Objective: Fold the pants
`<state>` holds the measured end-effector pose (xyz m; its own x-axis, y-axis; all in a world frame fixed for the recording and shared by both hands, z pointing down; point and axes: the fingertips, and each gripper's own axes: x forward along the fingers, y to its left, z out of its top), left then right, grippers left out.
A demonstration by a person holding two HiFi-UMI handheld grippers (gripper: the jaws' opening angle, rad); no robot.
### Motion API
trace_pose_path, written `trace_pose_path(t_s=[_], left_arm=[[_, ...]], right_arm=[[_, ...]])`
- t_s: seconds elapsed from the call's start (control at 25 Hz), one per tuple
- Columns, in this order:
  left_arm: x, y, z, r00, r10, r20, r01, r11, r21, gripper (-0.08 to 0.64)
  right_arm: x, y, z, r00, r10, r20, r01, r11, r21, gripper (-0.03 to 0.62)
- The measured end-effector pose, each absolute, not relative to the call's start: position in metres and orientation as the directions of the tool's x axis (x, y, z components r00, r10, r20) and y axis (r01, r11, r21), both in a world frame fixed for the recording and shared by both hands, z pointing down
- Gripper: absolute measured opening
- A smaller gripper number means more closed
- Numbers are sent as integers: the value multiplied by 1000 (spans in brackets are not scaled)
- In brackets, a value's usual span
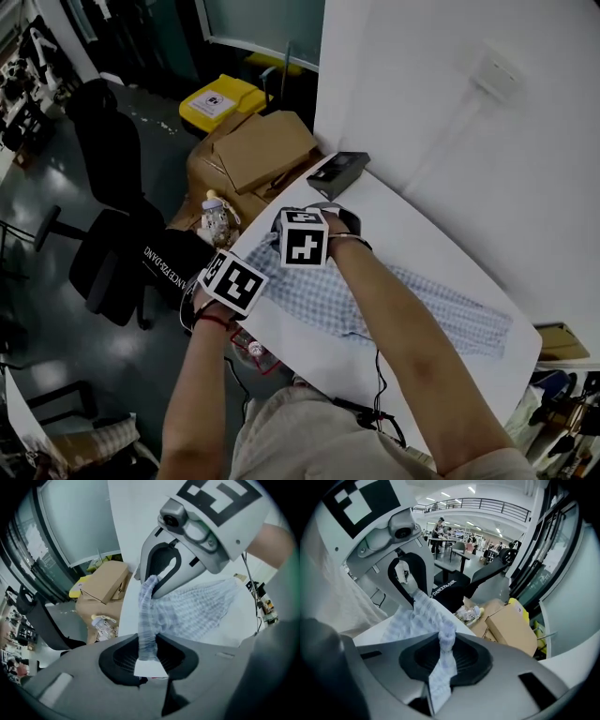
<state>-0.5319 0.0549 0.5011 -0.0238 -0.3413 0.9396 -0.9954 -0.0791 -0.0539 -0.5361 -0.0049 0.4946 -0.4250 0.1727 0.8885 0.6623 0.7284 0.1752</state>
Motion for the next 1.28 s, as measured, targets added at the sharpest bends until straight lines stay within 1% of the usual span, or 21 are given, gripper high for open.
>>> trace_pose_path(t_s=[0.12, 0.24, 0.48, 0.68, 1.0, 1.28], left_arm=[[-518, 50, 483, -7, -364, 931, -993, -111, -51, 106], [-487, 40, 471, 36, -389, 921, -986, -165, -31, 106], [-387, 8, 450, 144, -400, 905, -950, -313, 13, 106], [-277, -23, 439, 217, -399, 891, -912, -408, 40, 106], [-82, -79, 437, 363, -380, 851, -835, -539, 116, 106], [71, -119, 451, 483, -306, 821, -748, -631, 205, 106]], right_arm=[[-523, -10, 480, -454, 176, 873, 653, 733, 192, 63], [-491, -20, 471, -474, 183, 862, 647, 736, 199, 64], [-392, -52, 455, -510, 188, 839, 595, 782, 186, 64], [-286, -84, 449, -519, 147, 842, 532, 827, 184, 64], [-99, -142, 455, -466, 37, 884, 423, 887, 186, 64], [48, -183, 473, -393, -11, 919, 321, 935, 148, 64]])
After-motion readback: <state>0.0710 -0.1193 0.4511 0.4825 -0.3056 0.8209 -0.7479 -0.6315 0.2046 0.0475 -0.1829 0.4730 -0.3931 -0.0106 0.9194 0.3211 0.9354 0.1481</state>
